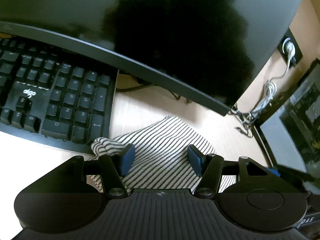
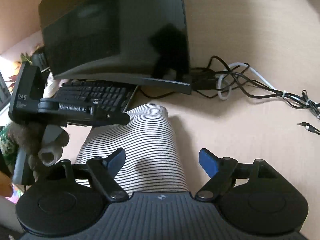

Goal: Fold clothes

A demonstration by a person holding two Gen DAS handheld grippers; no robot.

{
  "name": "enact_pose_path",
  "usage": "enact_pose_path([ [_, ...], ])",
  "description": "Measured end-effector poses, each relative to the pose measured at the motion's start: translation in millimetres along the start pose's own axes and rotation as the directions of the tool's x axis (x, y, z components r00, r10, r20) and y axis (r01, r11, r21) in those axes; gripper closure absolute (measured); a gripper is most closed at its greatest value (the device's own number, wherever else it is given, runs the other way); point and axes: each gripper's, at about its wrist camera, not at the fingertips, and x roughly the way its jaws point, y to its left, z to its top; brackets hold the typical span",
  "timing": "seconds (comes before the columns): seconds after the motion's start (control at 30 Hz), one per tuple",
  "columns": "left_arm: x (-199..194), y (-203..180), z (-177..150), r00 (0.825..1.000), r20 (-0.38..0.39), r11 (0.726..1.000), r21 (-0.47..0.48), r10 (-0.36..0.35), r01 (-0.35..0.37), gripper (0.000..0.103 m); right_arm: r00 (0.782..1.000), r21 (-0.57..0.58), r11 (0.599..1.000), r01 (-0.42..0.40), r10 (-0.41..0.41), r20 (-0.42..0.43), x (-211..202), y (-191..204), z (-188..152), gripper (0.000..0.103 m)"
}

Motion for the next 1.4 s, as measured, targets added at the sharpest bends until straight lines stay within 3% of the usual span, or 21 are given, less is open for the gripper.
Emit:
enact_pose_path([
  [0.07,-18,1,-1,0.999,0.05,0.999,-0.038,-0.009,0.011,0.026,1.0,-0.092,0.995,-0.024,0.024,-0.001,-3,7,0,0.022],
  [0.13,-36,4,-7,0.995,0.092,0.998,-0.064,0.025,-0.019,0.025,0.998,-0.21,0.976,-0.055,0.052,-0.017,-4,20,-4,0.022],
  [0.2,-52,8,-16,0.991,0.116,0.993,-0.101,0.067,-0.056,0.026,0.998,-0.251,0.966,-0.062,0.057,-0.03,7,26,0,0.022],
  [0.33,-72,12,-44,0.996,0.056,0.988,-0.14,0.065,-0.057,0.038,0.998,-0.157,0.986,-0.05,0.045,-0.035,21,4,4,0.022],
  [0.4,-73,3,-57,0.999,0.02,0.992,-0.121,0.028,-0.025,0.049,0.998,-0.093,0.994,-0.06,0.058,-0.026,22,-7,6,0.022],
  [0.47,-74,-8,-69,1.0,-0.016,0.995,-0.101,-0.012,0.011,0.049,0.994,-0.111,0.988,-0.103,0.105,0.006,18,-6,5,0.022],
  [0.53,-68,-19,-74,0.999,-0.034,0.997,-0.076,-0.034,0.031,0.049,0.982,-0.208,0.962,-0.178,0.187,0.023,5,9,3,0.022],
  [0.63,-68,-22,-75,1.0,-0.016,0.994,-0.106,-0.019,0.017,0.049,0.965,-0.377,0.892,-0.249,0.259,-0.025,0,41,-11,0.022],
  [0.73,-82,-15,-71,0.999,0.024,0.99,-0.139,0.022,-0.019,0.049,0.963,-0.523,0.812,-0.26,0.259,-0.078,9,73,-35,0.022],
  [0.8,-91,-11,-70,0.998,0.034,0.989,-0.142,0.055,-0.05,0.05,0.97,-0.564,0.793,-0.232,0.231,-0.074,12,78,-39,0.022],
  [0.87,-94,-7,-69,0.997,0.029,0.987,-0.145,0.078,-0.073,0.055,0.976,-0.587,0.783,-0.203,0.208,-0.06,13,80,-39,0.045],
  [0.9,-94,-6,-71,0.997,0.025,0.987,-0.147,0.073,-0.069,0.061,0.979,-0.599,0.778,-0.188,0.196,-0.053,13,80,-39,0.069],
  [0.93,-93,-6,-73,0.998,0.021,0.987,-0.149,0.067,-0.063,0.065,0.979,-0.577,0.795,-0.185,0.2,-0.038,9,75,-33,0.089],
  [0.97,-88,-7,-74,0.999,0.011,0.989,-0.142,0.051,-0.049,0.07,0.977,-0.528,0.827,-0.191,0.214,-0.018,1,66,-20,0.094],
  [1.03,-78,-10,-78,1.0,-0.012,0.992,-0.125,0.016,-0.018,0.078,0.97,-0.427,0.879,-0.211,0.244,0.023,-15,48,4,0.095],
  [1.13,-60,-24,-80,0.999,-0.03,0.997,-0.08,-0.015,0.013,0.079,0.943,-0.279,0.913,-0.298,0.327,0.061,-25,30,32,0.095],
  [1.23,-48,-37,-80,0.998,-0.04,0.999,-0.029,-0.04,0.039,0.076,0.917,-0.178,0.905,-0.386,0.398,0.036,-16,29,36,0.095],
  [1.4,-53,-28,-88,0.996,-0.051,0.997,-0.039,-0.072,0.07,0.067,0.901,-0.136,0.891,-0.433,0.426,-0.082,15,30,12,0.095],
])
